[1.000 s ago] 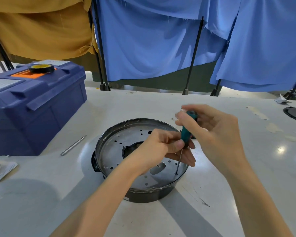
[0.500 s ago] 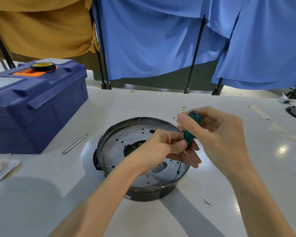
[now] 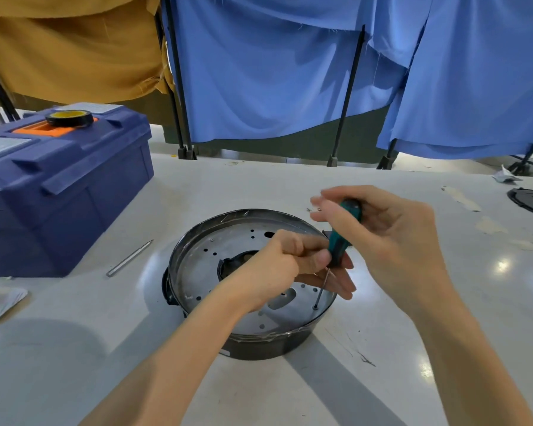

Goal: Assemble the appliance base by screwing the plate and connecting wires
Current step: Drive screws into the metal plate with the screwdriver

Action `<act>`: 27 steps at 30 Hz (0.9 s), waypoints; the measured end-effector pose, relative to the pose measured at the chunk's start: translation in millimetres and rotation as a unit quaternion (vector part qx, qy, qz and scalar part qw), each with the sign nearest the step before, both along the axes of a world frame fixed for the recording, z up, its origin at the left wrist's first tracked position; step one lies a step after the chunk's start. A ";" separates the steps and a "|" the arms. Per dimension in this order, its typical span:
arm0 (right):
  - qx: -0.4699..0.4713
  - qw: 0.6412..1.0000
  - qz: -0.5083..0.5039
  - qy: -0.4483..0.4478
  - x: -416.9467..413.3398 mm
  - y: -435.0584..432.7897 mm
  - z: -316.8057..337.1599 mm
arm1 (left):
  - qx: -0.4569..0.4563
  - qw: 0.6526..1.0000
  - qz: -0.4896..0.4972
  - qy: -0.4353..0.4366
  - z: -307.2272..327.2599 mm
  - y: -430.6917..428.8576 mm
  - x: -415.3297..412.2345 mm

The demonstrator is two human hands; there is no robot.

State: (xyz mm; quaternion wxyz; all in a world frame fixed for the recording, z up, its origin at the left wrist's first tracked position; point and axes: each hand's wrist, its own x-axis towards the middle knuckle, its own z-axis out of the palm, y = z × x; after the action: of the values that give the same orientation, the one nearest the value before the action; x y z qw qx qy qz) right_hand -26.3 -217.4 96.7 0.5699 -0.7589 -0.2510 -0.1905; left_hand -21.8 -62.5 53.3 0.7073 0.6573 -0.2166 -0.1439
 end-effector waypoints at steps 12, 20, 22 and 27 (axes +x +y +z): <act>-0.043 0.973 -0.218 -0.065 11.1 9.7 -8.4 | 0.026 1.000 0.004 0.005 3.2 -6.0 2.2; 0.009 0.999 -0.030 -0.026 1.2 0.6 -9.3 | -0.045 0.999 0.016 0.022 0.8 3.6 -0.4; 0.030 0.990 -0.121 -0.064 -0.2 8.0 -15.7 | -0.036 0.999 0.029 0.009 1.8 2.0 -1.2; 0.022 0.982 -0.179 -0.057 -0.5 18.5 -12.1 | -0.021 0.999 0.042 0.008 2.3 -1.7 -1.7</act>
State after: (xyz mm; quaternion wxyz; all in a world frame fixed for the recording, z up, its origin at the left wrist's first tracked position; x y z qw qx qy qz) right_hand -26.8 -198.9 84.6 0.5282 -0.7666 -0.1387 -0.3378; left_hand -23.5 -64.2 55.5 0.7281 0.6497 -0.1860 -0.1151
